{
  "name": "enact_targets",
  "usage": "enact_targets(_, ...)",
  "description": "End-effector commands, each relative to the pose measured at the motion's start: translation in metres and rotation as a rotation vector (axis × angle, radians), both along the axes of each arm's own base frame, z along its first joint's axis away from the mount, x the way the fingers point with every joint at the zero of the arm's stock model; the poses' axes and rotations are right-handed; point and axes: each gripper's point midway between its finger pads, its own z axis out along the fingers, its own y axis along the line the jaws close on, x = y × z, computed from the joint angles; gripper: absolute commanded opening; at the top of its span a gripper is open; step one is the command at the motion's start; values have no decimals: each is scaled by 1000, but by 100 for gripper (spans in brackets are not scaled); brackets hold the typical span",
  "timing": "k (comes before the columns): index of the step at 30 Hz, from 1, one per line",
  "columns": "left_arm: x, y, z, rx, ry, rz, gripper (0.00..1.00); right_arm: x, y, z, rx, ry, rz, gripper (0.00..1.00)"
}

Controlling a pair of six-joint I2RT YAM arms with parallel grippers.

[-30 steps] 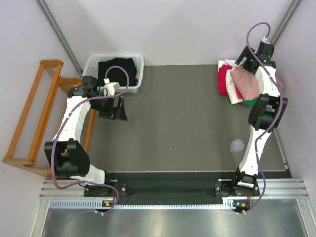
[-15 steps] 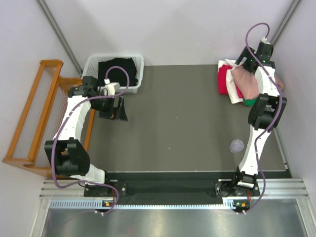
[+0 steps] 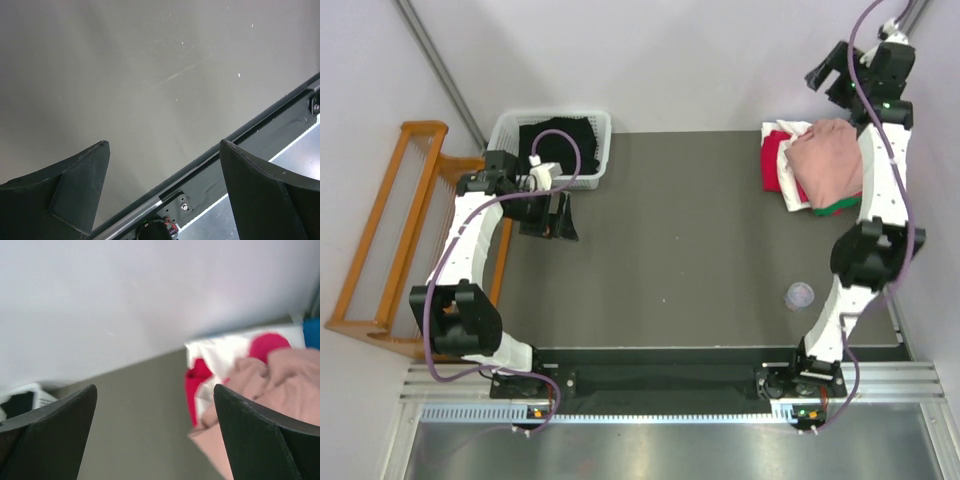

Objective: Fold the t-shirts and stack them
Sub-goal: Reset both grippers

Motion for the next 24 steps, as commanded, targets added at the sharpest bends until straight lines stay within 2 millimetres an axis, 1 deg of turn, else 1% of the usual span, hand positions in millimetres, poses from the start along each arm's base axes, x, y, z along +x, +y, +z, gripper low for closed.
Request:
enact_targets(1, 23, 6, 32, 10, -145, 53, 95, -82, 71, 144, -74, -338, 115, 100)
enact_targets(2, 26, 9, 37, 13, -157, 78, 95, -88, 92, 124, -87, -303, 151, 100)
enact_targets(3, 31, 13, 40, 32, -179, 101, 95, -111, 96, 142, -111, -345, 133, 100)
enact_targets(4, 35, 16, 47, 36, -199, 117, 95, -122, 128, 139, -112, -351, 190, 100)
enact_targets(5, 37, 16, 51, 34, -205, 132, 95, -127, 139, 114, -106, -302, 215, 100)
enact_targets(6, 40, 17, 55, 37, -221, 142, 94, -147, 148, 122, -104, -329, 236, 100)
enact_targets(7, 43, 18, 60, 37, -236, 152, 94, -158, 168, 116, -93, -327, 280, 100)
enact_targets(8, 44, 19, 65, 30, -242, 171, 94, -165, 175, 89, -101, -272, 298, 100)
enact_targets(9, 44, 18, 68, 26, -250, 177, 94, -181, 176, 91, -100, -285, 294, 100)
enact_targets(10, 45, 18, 74, 16, -267, 193, 93, -191, 185, 83, -71, -275, 316, 100)
enact_targets(11, 46, 16, 76, 7, -274, 197, 93, -196, 190, 52, -66, -221, 336, 100)
enact_targets(12, 46, 16, 79, 2, -284, 207, 93, -212, 191, 54, -53, -245, 345, 100)
enact_targets(13, 47, 16, 81, -8, -296, 218, 93, -221, 199, 44, -35, -237, 377, 100)
enact_targets(14, 47, 15, 81, -14, -297, 224, 93, -228, 203, 19, -29, -194, 399, 100)
enact_targets(15, 47, 15, 81, -18, -298, 229, 93, -240, 206, 20, -13, -204, 424, 100)
enact_targets(16, 47, 14, 77, -21, -291, 226, 93, -246, 210, 14, -3, -195, 452, 100)
enact_targets(17, 44, 11, 76, -32, -280, 207, 93, -251, 213, 2, -7, -171, 466, 100)
enact_targets(18, 44, 11, 76, -29, -277, 201, 93, -257, 211, 0, -10, -164, 457, 100)
enact_targets(19, 43, 11, 72, -21, -267, 188, 93, -262, 216, -3, -6, -157, 475, 100)
enact_targets(20, 42, 12, 72, -14, -269, 186, 94, -266, 219, -9, 1, -143, 485, 100)
enact_targets(22, 41, 14, 70, -2, -278, 183, 95, -272, 228, -14, 12, -132, 517, 100)
enact_targets(24, 41, 16, 69, 11, -287, 179, 95, -273, 235, -21, 12, -108, 537, 100)
